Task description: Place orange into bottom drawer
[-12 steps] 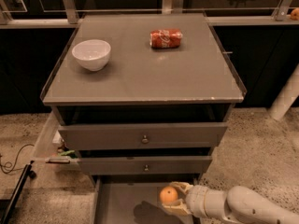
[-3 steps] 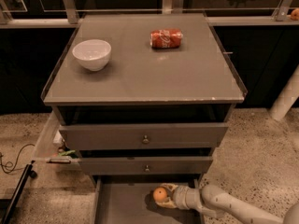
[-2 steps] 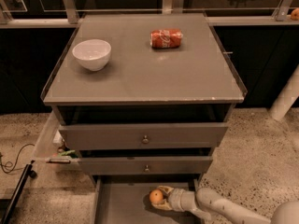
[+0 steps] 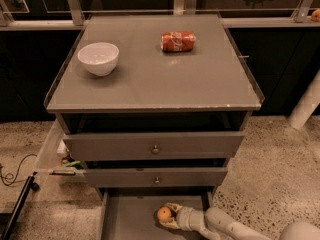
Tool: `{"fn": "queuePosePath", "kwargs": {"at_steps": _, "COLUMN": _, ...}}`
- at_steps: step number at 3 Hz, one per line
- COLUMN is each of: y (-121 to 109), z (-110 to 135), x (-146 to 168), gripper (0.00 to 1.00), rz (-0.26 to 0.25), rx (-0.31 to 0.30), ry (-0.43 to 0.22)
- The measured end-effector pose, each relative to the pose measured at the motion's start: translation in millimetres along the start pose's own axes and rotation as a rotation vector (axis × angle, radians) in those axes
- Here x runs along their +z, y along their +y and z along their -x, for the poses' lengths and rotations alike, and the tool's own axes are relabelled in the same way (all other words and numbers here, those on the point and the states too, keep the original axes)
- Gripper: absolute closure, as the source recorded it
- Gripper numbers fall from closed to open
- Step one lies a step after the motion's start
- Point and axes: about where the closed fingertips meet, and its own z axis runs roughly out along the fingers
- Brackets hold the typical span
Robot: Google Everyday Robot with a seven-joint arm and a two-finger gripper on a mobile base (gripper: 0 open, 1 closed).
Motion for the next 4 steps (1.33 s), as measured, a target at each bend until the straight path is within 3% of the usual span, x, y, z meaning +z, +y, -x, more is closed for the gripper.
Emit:
{"fn": "queuePosePath", "kwargs": {"at_steps": 1, "y": 1.9, "z": -11.2, "x": 7.6, "gripper": 1.00, "rz": -0.014, "rx": -0.003, "ry": 0.009}}
{"fn": "queuePosePath", "kwargs": {"at_steps": 4, "y": 2.0, "z": -11.2, "x": 7.7, "gripper": 0.34, "rz": -0.014, "rx": -0.003, "ry": 0.009}}
